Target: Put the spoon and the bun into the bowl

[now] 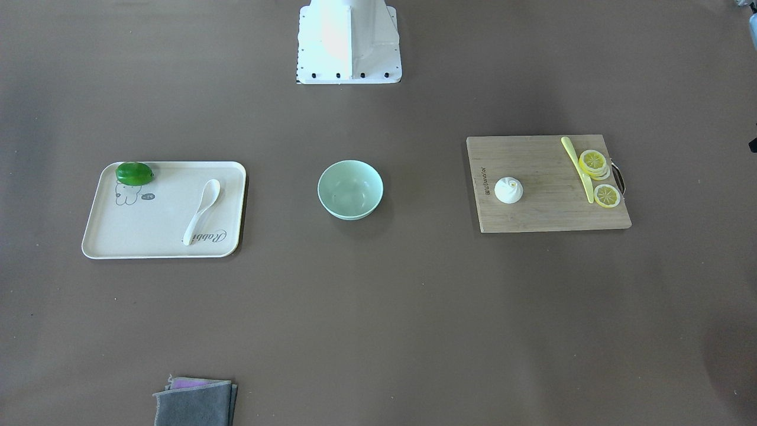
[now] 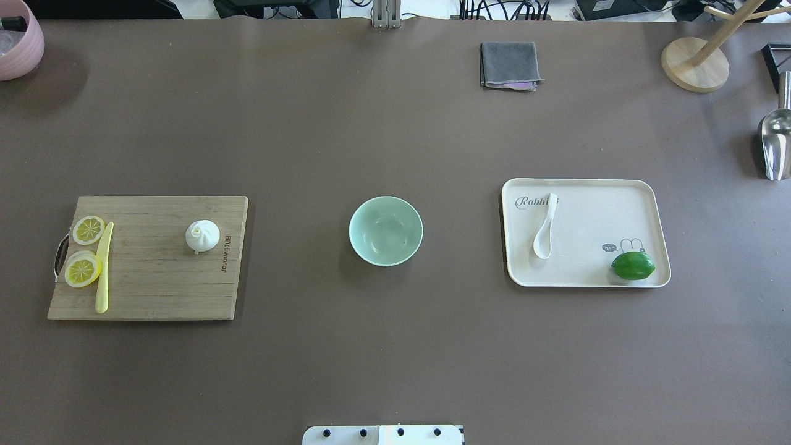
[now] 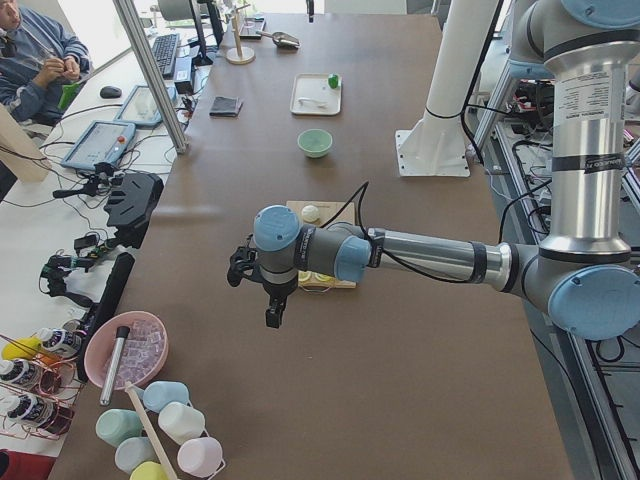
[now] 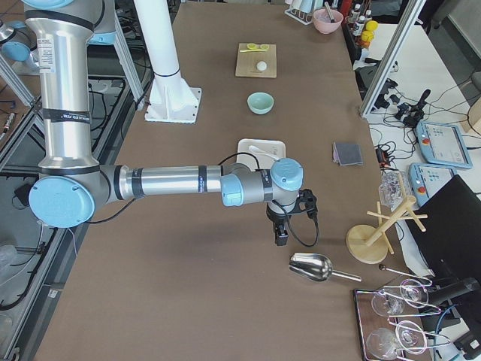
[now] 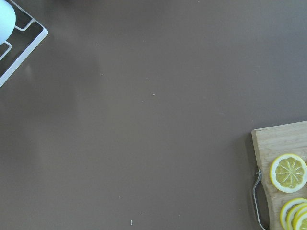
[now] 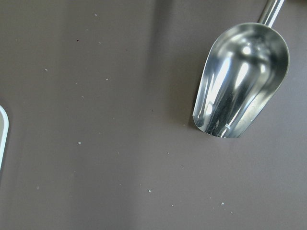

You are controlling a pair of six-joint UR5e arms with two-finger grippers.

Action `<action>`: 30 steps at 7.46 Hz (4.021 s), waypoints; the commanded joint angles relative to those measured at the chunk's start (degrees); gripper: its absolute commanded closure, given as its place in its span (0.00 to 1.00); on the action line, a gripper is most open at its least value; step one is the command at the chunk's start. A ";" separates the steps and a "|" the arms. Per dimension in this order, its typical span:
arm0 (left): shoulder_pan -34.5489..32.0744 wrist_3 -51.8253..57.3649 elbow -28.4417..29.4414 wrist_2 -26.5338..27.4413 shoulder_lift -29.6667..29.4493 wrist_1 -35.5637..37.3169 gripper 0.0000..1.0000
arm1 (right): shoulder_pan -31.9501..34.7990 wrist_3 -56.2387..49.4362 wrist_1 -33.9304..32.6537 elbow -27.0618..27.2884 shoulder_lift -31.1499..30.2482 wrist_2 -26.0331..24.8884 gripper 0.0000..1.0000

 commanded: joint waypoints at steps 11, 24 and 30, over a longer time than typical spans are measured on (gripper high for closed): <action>0.65 -0.45 -2.42 -0.45 3.55 -2.06 0.02 | -0.52 0.66 10.45 -0.37 -2.18 3.47 0.00; 23.57 -38.65 -3.30 2.95 -11.81 -12.88 0.02 | -26.86 47.02 24.79 0.86 8.43 -5.47 0.02; 28.95 -44.83 -2.77 7.63 -14.82 -12.79 0.02 | -42.08 66.39 24.71 0.43 12.49 -15.95 0.39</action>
